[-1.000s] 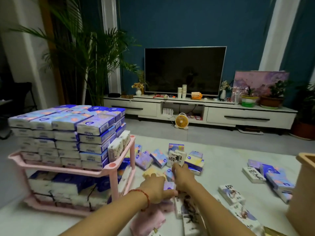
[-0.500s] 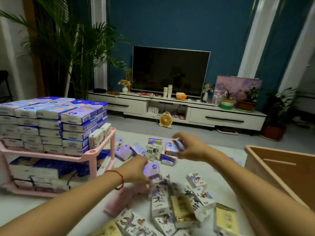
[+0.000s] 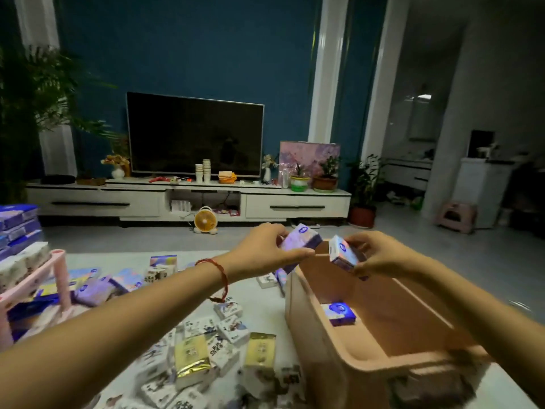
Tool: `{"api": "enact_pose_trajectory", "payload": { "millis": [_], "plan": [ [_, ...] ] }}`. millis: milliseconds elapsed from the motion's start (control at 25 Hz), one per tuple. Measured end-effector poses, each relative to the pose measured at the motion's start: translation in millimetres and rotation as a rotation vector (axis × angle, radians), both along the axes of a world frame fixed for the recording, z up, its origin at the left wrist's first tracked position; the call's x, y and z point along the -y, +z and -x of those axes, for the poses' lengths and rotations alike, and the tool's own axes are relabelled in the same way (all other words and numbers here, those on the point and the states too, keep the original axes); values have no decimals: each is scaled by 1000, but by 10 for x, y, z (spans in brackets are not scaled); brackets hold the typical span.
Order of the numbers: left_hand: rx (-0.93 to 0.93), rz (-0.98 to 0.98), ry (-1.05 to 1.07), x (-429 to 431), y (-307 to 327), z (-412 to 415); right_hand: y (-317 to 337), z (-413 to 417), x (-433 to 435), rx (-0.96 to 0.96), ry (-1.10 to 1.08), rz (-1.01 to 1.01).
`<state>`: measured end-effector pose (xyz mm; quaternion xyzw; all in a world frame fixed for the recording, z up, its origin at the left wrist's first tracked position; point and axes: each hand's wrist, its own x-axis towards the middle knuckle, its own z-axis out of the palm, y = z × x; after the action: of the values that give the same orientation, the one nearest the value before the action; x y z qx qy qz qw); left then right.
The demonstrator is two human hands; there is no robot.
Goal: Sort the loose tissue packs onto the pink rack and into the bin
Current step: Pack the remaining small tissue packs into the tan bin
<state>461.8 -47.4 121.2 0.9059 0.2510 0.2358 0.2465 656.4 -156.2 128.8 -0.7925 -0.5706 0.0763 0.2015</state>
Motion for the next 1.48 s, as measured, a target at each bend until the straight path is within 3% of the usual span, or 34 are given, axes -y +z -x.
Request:
{"api": "enact_pose_trajectory", "payload": {
  "millis": [160, 240, 440, 520, 640, 760, 840, 920, 1120, 1200, 1360, 1480],
  "plan": [
    [-234, -29, -89, 216, -16, -707, -177, -401, 72, 235, 9, 145],
    [-464, -63, -134, 316, -131, -998, -367, -502, -42, 411, 63, 355],
    [-1043, 84, -120, 329, -656, -1622, -884, -710, -524, 439, 227, 831],
    [-1196, 54, -110, 237, -800, -1744, -1051, -746, -663, 504, 281, 893],
    [-1268, -22, -90, 154, -926, -1791, -1248, -800, -785, 476, 300, 938],
    [-1304, -114, -15, 140, -949, -1783, -1234, -864, -842, 449, 221, 838],
    [-1229, -89, 46, 112, -884, -1775, -1236, -878, -886, 410, 224, 729],
    [-1037, 29, 79, 70, -772, -1748, -1236, -788, -895, 349, 284, 620],
    [-564, 108, 204, -92, -686, -1729, -1448, -622, -860, 123, 322, 443],
    [-493, 162, 230, -120, -672, -1738, -1456, -665, -914, 160, 344, 351],
    [-423, 250, 263, -203, -648, -1760, -1423, -603, -1017, 506, 440, 595],
    [-320, 254, 332, -263, -643, -1784, -1568, -616, -1098, 503, 490, 583]
  ]
}}
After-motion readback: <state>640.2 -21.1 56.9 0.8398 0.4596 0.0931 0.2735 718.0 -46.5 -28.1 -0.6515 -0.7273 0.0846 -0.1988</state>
